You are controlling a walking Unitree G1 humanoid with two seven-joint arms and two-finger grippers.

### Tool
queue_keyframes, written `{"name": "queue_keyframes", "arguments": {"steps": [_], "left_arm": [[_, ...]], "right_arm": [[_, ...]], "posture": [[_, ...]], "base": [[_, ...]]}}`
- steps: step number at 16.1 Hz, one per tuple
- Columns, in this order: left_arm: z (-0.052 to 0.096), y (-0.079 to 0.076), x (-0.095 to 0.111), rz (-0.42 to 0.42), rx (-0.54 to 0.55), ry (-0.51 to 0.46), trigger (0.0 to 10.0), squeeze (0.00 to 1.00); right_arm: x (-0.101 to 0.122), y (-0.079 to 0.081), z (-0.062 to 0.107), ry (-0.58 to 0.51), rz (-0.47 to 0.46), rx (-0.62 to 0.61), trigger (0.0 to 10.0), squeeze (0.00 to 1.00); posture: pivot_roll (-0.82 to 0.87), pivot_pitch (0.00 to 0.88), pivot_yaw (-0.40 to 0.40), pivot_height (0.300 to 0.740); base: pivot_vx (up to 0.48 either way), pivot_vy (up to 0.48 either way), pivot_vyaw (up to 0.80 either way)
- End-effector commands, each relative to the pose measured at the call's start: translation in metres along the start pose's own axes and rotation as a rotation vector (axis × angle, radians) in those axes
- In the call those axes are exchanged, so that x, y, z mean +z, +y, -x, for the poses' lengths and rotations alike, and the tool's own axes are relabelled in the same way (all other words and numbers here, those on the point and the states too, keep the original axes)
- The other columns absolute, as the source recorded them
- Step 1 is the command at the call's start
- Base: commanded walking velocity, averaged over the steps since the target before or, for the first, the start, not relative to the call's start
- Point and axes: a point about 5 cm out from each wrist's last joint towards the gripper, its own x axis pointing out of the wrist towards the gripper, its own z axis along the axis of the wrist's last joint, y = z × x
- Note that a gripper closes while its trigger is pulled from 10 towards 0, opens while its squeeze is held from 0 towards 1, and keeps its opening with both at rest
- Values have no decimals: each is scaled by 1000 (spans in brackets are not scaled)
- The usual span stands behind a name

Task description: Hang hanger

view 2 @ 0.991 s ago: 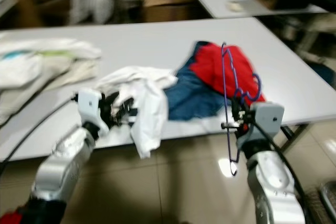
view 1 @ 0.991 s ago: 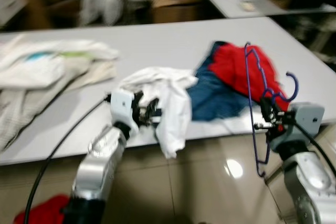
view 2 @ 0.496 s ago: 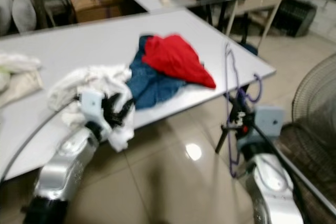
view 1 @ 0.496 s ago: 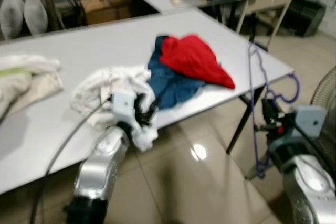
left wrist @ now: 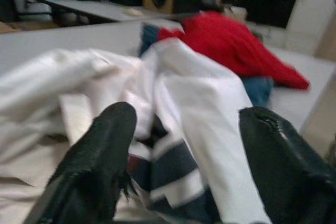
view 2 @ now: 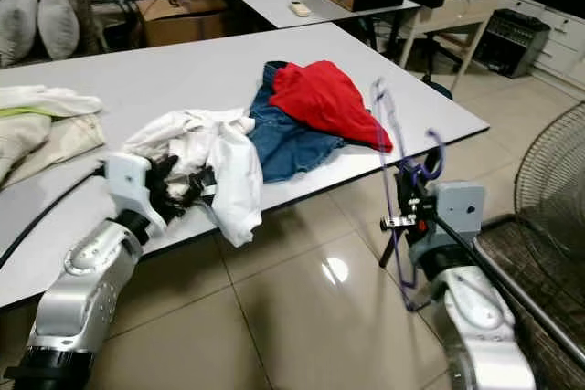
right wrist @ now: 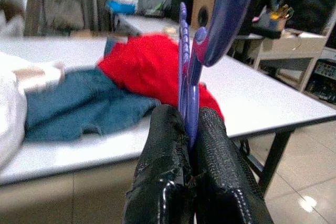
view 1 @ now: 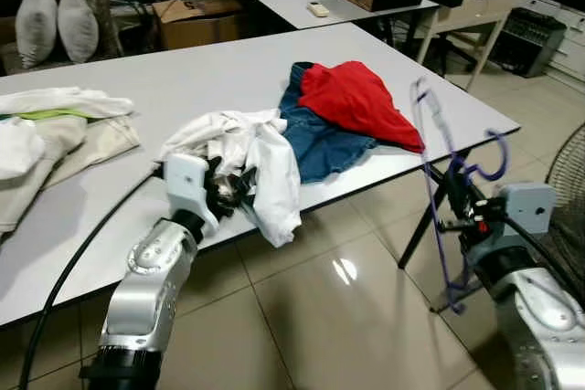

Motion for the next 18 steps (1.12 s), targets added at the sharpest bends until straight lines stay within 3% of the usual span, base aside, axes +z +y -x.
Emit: {"name": "queue_keyframes", "arguments": {"steps": [1,3,4,5,6,10,13,14,15,16,18], "left_arm": [[-2,-2,-4,-37,-17,45,10000,1000],[-5,13,-12,-121,74,117,10000,969],[-6,18,-13,-158,93,145,10000,659],[-6,25,-14,-214,130,176,10000,278],[-5,27,-16,-253,117,203,10000,0],[-5,20,-21,-224,14,227,10000,0],[-3,31,-19,-226,57,225,10000,0],[2,36,-8,-138,1,150,10000,0],[4,37,-4,-122,-37,127,10000,0],[9,41,0,-141,-81,132,10000,0],[18,63,-3,-267,-40,215,10000,0]], "right_arm": [[-3,-1,0,29,-6,36,10000,0],[-4,-8,1,44,4,29,10000,0],[-3,-9,2,41,5,29,10000,0],[-3,-9,2,40,7,30,10000,0],[-4,-9,2,45,13,38,10000,0],[-7,-5,3,62,22,65,10000,0],[-5,-5,3,56,24,66,10000,0],[-5,-8,5,56,24,60,10000,0],[-6,-9,5,58,25,62,10000,0],[-7,-10,5,62,27,64,10000,0],[-6,-9,3,62,30,71,10000,0]], "posture": [[-205,0,-15,740],[-216,0,-17,740],[-220,0,-15,740],[-220,0,-13,740],[-219,0,-11,740],[-225,0,-5,740],[-232,0,3,740],[-228,0,5,740],[-223,0,5,740],[-223,0,5,740],[-210,0,5,740]], "base": [[0,0,0],[0,0,0],[0,0,0],[0,0,0],[0,0,0],[0,0,0],[0,0,0],[0,0,0],[0,0,0],[0,0,0],[0,0,0]]}}
